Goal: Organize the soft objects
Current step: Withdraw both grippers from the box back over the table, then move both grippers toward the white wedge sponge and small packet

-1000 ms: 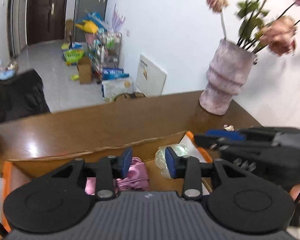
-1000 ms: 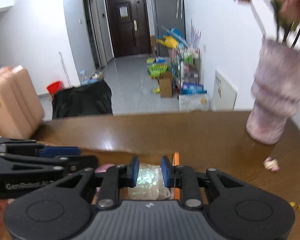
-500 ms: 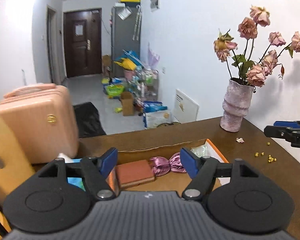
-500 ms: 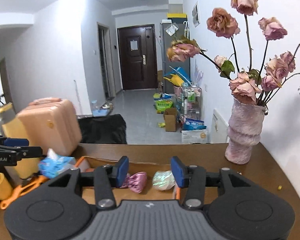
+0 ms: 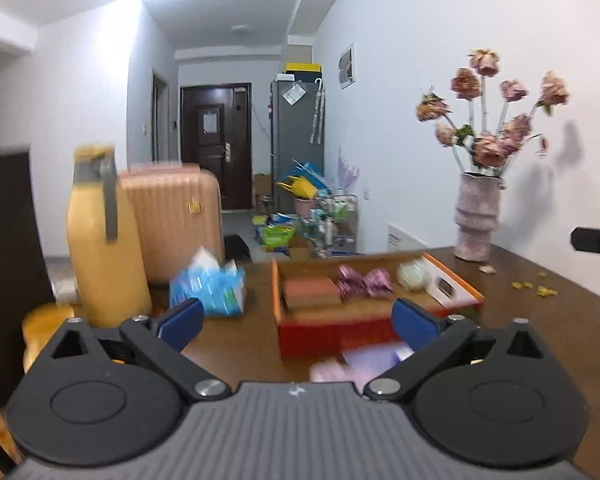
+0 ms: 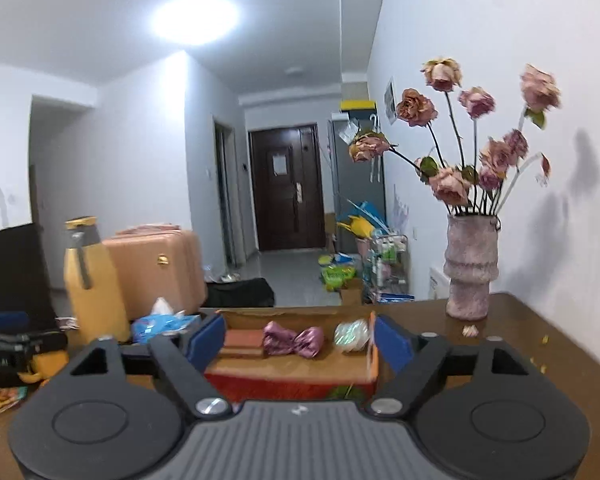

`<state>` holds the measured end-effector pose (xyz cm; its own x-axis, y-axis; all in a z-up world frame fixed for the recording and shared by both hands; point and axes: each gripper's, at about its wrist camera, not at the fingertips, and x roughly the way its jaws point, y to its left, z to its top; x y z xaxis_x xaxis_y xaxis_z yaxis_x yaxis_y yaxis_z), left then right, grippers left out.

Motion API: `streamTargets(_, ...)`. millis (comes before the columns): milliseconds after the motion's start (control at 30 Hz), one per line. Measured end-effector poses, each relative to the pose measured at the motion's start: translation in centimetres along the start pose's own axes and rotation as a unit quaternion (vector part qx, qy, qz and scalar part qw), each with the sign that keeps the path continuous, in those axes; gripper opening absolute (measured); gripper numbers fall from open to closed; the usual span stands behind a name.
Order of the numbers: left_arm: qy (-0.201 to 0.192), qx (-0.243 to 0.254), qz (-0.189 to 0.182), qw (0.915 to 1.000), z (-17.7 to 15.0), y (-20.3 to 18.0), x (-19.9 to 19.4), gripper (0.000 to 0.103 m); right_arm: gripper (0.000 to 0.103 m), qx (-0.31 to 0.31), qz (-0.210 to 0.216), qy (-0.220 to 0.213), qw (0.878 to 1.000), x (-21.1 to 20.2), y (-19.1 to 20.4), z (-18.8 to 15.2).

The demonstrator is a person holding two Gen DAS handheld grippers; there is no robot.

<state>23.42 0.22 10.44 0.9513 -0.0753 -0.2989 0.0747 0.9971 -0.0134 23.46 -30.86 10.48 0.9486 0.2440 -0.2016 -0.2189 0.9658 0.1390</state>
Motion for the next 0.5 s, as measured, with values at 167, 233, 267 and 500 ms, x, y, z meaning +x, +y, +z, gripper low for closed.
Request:
streamTargets(167, 0.021, -0.031, -0.012, 0.9992, -6.0, 0.3, -4.2, 0.103, 0.091, 0.036, -0.001, -0.005, 0.999, -4.8, 1.2, -7.2)
streamTargets(233, 0.024, -0.010, -0.011, 0.9996, -7.6, 0.0, -5.2, 0.103, 0.095, 0.028, 0.003, 0.004, 1.000, -6.0, 1.7, -9.3)
streamTargets(267, 0.024, 0.003, -0.008, 0.9997, -8.1, -0.1, -5.4, 0.103, 0.098, 0.023, 0.000, 0.013, 1.000, -6.5, 2.1, -10.1)
streamTargets(500, 0.039, 0.003, -0.010, 0.9992, -8.6, 0.1, -3.6, 0.103, 0.099, -0.002, -0.013, 0.052, 0.999, -6.1, 3.2, -12.1)
